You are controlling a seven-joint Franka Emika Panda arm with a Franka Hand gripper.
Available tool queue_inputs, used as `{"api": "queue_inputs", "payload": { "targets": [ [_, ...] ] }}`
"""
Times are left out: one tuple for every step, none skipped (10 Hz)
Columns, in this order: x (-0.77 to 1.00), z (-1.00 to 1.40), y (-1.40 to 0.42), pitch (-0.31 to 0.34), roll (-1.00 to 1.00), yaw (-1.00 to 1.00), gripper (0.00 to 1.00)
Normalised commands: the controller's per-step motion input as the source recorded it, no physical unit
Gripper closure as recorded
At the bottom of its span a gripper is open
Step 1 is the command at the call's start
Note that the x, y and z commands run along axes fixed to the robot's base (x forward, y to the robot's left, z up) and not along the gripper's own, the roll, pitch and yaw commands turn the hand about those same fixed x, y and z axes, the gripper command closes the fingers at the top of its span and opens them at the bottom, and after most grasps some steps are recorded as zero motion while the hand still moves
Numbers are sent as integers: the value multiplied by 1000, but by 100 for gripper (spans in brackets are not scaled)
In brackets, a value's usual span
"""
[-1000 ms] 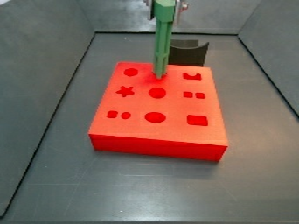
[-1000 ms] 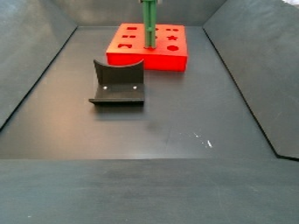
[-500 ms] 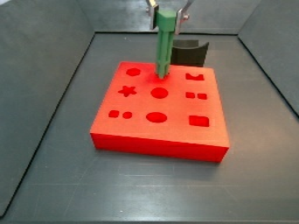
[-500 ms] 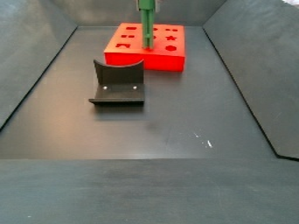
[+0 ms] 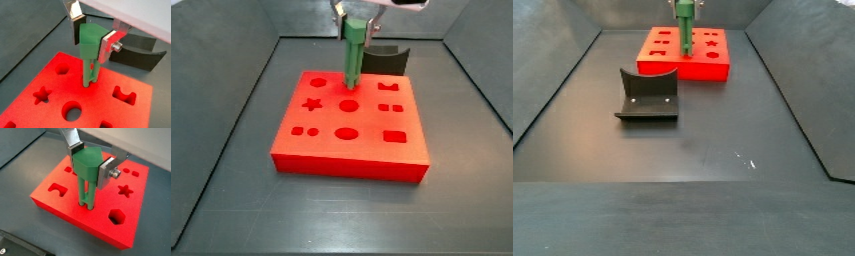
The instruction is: Insert the 3 prong object.
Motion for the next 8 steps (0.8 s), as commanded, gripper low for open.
{"api": "queue_inputs", "payload": {
  "targets": [
    [-100,-129,-11,-34,93,0,100],
    [17,0,0,0,0,0,100],
    [-14,-500,0,-144,-46,0,100],
    [-23,-606,0,-174,-3,0,100],
    [0,-629,0,-166,0,-6,100],
    [0,-503,0,-124,30,-26,100],
    [0,-100,0,-6,1,-14,100],
    [0,0,0,0,0,0,100]
  ]
}}
